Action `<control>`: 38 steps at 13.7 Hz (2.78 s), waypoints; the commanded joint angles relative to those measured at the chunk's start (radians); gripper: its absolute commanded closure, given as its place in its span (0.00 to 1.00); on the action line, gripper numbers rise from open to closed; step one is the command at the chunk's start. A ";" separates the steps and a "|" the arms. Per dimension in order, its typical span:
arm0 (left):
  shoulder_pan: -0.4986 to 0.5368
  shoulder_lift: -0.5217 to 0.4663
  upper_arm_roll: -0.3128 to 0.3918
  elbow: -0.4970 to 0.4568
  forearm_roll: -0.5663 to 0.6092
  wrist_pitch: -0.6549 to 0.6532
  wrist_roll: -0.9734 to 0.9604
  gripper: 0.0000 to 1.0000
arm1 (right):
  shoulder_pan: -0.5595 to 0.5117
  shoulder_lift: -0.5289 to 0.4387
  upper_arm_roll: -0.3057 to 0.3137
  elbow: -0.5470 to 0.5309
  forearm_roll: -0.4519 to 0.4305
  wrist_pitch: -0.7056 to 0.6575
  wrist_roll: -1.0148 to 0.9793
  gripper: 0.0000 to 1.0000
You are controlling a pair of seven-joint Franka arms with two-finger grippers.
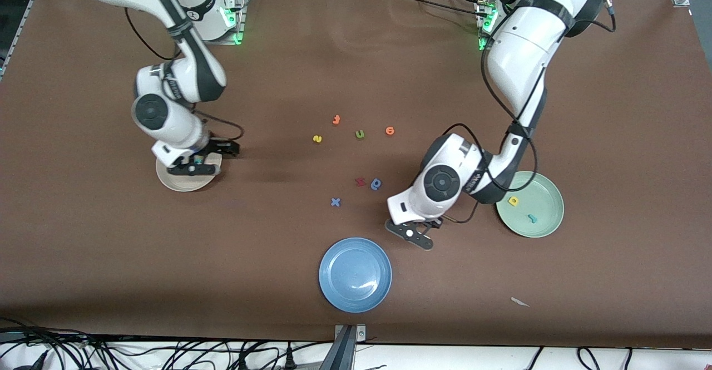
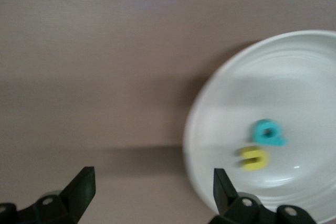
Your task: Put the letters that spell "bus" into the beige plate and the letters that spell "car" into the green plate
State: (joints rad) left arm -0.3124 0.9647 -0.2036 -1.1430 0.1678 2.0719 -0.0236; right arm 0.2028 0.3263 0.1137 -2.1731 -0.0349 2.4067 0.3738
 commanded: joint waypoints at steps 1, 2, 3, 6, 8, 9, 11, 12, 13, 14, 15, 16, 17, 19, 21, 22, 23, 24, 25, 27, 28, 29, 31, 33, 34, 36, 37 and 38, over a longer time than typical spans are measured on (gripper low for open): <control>0.091 -0.044 0.000 -0.021 -0.010 -0.106 0.167 0.94 | 0.128 0.063 -0.008 0.082 0.051 0.009 0.179 0.01; 0.125 -0.052 0.003 -0.023 -0.010 -0.140 0.233 0.94 | 0.162 0.069 -0.008 0.085 0.073 0.047 0.229 0.01; 0.154 -0.055 0.006 -0.029 -0.008 -0.171 0.285 0.94 | 0.181 0.076 -0.008 0.084 0.082 0.078 0.281 0.01; 0.223 -0.098 0.004 -0.128 0.094 -0.176 0.327 0.92 | 0.243 0.123 -0.008 0.107 0.087 0.144 0.468 0.01; 0.256 -0.158 0.003 -0.213 0.105 -0.176 0.329 0.92 | 0.289 0.169 -0.008 0.165 0.084 0.152 0.609 0.01; 0.278 -0.176 0.000 -0.234 0.104 -0.176 0.355 0.92 | 0.314 0.187 -0.009 0.191 0.082 0.149 0.666 0.01; 0.303 -0.198 -0.002 -0.277 0.102 -0.171 0.378 0.92 | 0.345 0.195 -0.009 0.200 0.082 0.147 0.715 0.01; 0.309 -0.210 -0.002 -0.296 0.102 -0.170 0.378 0.92 | 0.352 0.198 -0.009 0.200 0.079 0.144 0.726 0.01; 0.312 -0.218 -0.002 -0.310 0.104 -0.168 0.380 0.92 | 0.368 0.207 -0.009 0.200 0.073 0.144 0.738 0.01; 0.323 -0.216 0.000 -0.316 0.107 -0.155 0.383 0.92 | 0.385 0.223 -0.011 0.200 0.075 0.144 0.743 0.02; 0.340 -0.216 0.000 -0.343 0.108 -0.126 0.395 0.90 | 0.398 0.237 -0.012 0.200 0.070 0.144 0.743 0.02; 0.357 -0.218 -0.002 -0.369 0.108 -0.095 0.399 0.84 | 0.403 0.238 -0.014 0.200 0.069 0.138 0.738 0.04; 0.366 -0.219 -0.002 -0.391 0.107 -0.078 0.399 0.66 | 0.405 0.238 -0.015 0.200 0.069 0.106 0.740 0.06; 0.369 -0.222 -0.002 -0.393 0.107 -0.068 0.399 0.01 | 0.408 0.238 -0.015 0.200 0.061 0.072 0.740 0.12; 0.363 -0.253 -0.002 -0.388 0.095 -0.082 0.389 0.00 | 0.406 0.238 -0.015 0.200 0.056 0.072 0.735 0.24; 0.355 -0.280 -0.004 -0.386 0.091 -0.087 0.381 0.00 | 0.408 0.238 -0.015 0.202 0.056 0.072 0.734 0.27; 0.349 -0.303 -0.004 -0.382 0.087 -0.110 0.375 0.00 | 0.408 0.238 -0.015 0.202 0.055 0.072 0.732 0.32; 0.349 -0.329 -0.004 -0.376 0.064 -0.131 0.369 0.00 | 0.408 0.238 -0.015 0.202 0.053 0.072 0.732 0.38; 0.349 -0.355 -0.004 -0.374 0.024 -0.139 0.360 0.00 | 0.408 0.240 -0.014 0.202 0.052 0.074 0.732 0.42; 0.351 -0.429 -0.004 -0.374 -0.014 -0.180 0.324 0.00 | 0.409 0.240 -0.014 0.202 0.052 0.074 0.734 0.46; 0.351 -0.469 -0.004 -0.374 -0.022 -0.218 0.295 0.00 | 0.409 0.240 -0.014 0.202 0.050 0.074 0.734 0.47; 0.351 -0.513 -0.004 -0.374 -0.037 -0.260 0.260 0.00 | 0.409 0.240 -0.012 0.202 0.050 0.074 0.734 0.48; 0.351 -0.602 -0.004 -0.374 -0.062 -0.335 0.171 0.00 | 0.411 0.240 -0.012 0.200 0.047 0.075 0.732 0.50; 0.355 -0.684 -0.004 -0.374 -0.065 -0.390 0.107 0.00 | 0.414 0.238 -0.012 0.200 0.047 0.077 0.732 0.54; 0.345 -0.734 0.012 -0.383 -0.097 -0.400 0.102 0.00 | 0.415 0.238 -0.012 0.200 0.046 0.078 0.732 0.57; 0.293 -0.799 0.109 -0.386 -0.152 -0.465 0.110 0.00 | 0.415 0.238 -0.012 0.200 0.046 0.080 0.726 0.64; 0.247 -0.835 0.154 -0.389 -0.152 -0.466 0.107 0.00 | 0.415 0.238 -0.012 0.199 0.046 0.081 0.715 0.69; 0.239 -0.857 0.161 -0.389 -0.151 -0.461 0.105 0.00 | 0.415 0.240 -0.012 0.199 0.046 0.083 0.711 0.73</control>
State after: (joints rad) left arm -0.0247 0.1729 -0.0947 -1.4922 0.0405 1.6077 0.0915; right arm 0.6076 0.5600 0.1078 -1.9861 0.0239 2.4971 1.0933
